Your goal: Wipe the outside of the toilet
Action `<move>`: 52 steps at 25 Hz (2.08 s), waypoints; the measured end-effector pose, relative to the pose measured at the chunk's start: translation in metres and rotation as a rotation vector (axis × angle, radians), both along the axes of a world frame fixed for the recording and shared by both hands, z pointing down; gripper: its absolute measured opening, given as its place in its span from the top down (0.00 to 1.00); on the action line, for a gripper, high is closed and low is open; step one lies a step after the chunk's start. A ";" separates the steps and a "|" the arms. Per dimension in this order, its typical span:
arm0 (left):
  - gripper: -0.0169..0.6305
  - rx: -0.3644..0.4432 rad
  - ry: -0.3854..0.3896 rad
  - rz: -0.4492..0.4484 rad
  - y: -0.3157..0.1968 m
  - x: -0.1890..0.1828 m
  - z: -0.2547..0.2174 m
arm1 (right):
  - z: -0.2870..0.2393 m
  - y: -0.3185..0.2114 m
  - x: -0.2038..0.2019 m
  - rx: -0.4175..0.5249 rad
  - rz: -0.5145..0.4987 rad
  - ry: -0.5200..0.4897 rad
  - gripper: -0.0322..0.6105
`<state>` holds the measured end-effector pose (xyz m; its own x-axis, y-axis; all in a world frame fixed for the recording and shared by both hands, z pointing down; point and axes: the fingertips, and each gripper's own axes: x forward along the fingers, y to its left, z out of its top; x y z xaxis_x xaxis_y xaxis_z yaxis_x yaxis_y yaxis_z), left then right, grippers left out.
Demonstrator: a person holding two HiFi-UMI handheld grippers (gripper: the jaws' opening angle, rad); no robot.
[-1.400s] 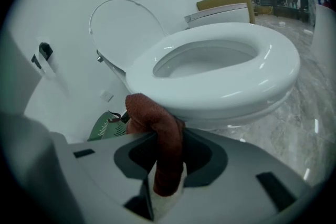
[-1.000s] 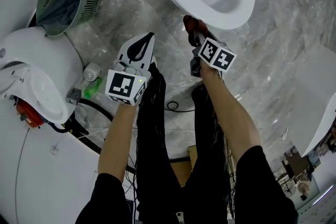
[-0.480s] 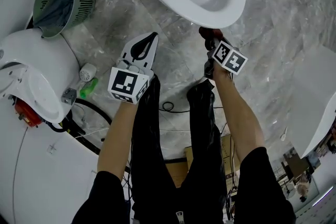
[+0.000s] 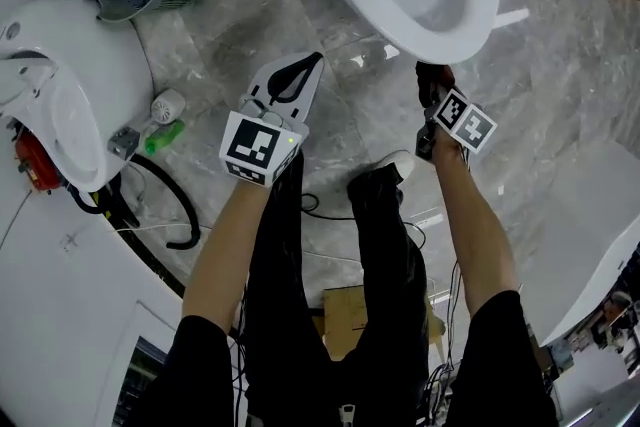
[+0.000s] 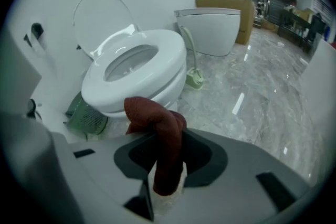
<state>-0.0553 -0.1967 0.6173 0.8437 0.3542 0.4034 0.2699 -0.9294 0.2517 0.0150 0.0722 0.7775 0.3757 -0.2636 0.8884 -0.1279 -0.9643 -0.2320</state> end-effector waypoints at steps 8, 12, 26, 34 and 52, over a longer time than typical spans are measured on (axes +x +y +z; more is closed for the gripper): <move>0.97 -0.011 0.007 -0.029 -0.045 -0.012 0.003 | -0.023 -0.071 -0.041 0.089 -0.120 0.037 0.77; 0.97 0.021 0.014 -0.024 -0.081 -0.015 0.010 | -0.020 -0.145 -0.060 0.172 -0.155 0.031 0.77; 0.97 0.045 0.011 -0.050 -0.229 -0.020 0.040 | 0.004 -0.343 -0.005 0.175 -0.196 0.100 0.77; 0.97 0.055 -0.002 0.020 -0.277 -0.023 0.055 | 0.020 -0.411 0.045 0.144 -0.099 0.131 0.77; 0.97 0.050 -0.018 0.110 -0.286 -0.008 0.080 | 0.045 -0.396 0.080 0.059 0.083 0.176 0.78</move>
<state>-0.0628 -0.4822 0.6974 0.7934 0.4232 0.4375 0.3666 -0.9060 0.2115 0.0953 -0.3235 0.8223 0.5470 -0.2750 0.7907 -0.0919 -0.9585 -0.2698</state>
